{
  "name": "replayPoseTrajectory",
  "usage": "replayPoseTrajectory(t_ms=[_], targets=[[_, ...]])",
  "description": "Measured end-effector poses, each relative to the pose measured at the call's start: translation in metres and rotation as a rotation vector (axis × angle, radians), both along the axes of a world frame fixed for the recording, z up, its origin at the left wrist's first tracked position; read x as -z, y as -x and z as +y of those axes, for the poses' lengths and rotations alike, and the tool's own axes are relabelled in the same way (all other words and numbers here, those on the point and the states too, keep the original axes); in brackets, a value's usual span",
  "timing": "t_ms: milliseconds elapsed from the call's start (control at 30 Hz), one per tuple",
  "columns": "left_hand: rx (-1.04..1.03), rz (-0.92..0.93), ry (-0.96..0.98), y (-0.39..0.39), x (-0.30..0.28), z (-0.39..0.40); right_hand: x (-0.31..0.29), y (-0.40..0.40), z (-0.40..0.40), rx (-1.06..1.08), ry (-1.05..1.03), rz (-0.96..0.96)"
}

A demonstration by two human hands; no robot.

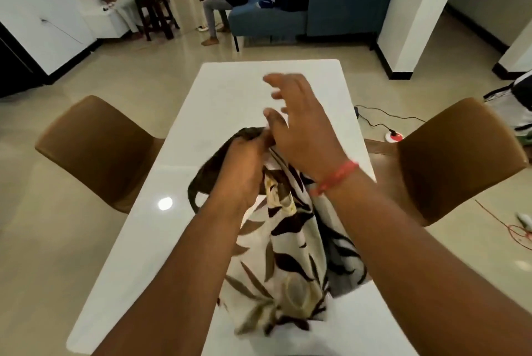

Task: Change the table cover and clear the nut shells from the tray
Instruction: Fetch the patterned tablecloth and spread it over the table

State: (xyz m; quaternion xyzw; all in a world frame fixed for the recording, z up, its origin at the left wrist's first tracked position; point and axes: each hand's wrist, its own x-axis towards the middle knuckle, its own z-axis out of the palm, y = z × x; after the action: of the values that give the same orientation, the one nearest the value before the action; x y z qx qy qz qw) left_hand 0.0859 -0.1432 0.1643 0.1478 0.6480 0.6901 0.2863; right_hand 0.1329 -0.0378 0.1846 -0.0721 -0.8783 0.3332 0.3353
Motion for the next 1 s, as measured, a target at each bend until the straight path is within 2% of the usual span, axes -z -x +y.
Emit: replayPoseTrajectory(t_ms=[67,133,300,400,533,600,700,867,933,1000], targets=[[-0.075,-0.141,-0.121,0.008,-0.006,0.003,0.03,-0.029,-0.013,0.126,-0.059,0.102],[-0.106,-0.224,-0.194,0.013,-0.012,0.006,0.057,-0.049,-0.027,0.193,-0.094,0.062],[-0.054,-0.403,-0.35,0.0,-0.021,0.017,0.075,-0.051,-0.035,0.246,0.092,-0.076],[-0.108,-0.415,-0.465,0.007,-0.025,0.013,0.076,-0.057,-0.016,0.335,0.117,-0.12],[-0.353,-0.423,-0.548,0.03,-0.013,-0.007,0.073,-0.077,0.028,0.507,-0.051,-0.27],[-0.452,-0.424,-0.59,0.041,-0.002,-0.019,0.072,-0.085,0.048,0.578,-0.071,-0.311],[-0.551,-0.399,-0.627,0.055,0.011,-0.035,0.064,-0.095,0.076,0.688,-0.069,-0.302],[-0.723,-0.374,-0.659,0.072,0.021,-0.051,0.035,-0.1,0.118,0.782,-0.135,-0.068],[-0.779,-0.394,-0.605,0.078,0.026,-0.058,0.028,-0.099,0.127,0.811,-0.051,-0.014],[-0.751,-0.398,-0.476,0.078,0.032,-0.062,0.026,-0.093,0.123,0.736,0.085,-0.065]])
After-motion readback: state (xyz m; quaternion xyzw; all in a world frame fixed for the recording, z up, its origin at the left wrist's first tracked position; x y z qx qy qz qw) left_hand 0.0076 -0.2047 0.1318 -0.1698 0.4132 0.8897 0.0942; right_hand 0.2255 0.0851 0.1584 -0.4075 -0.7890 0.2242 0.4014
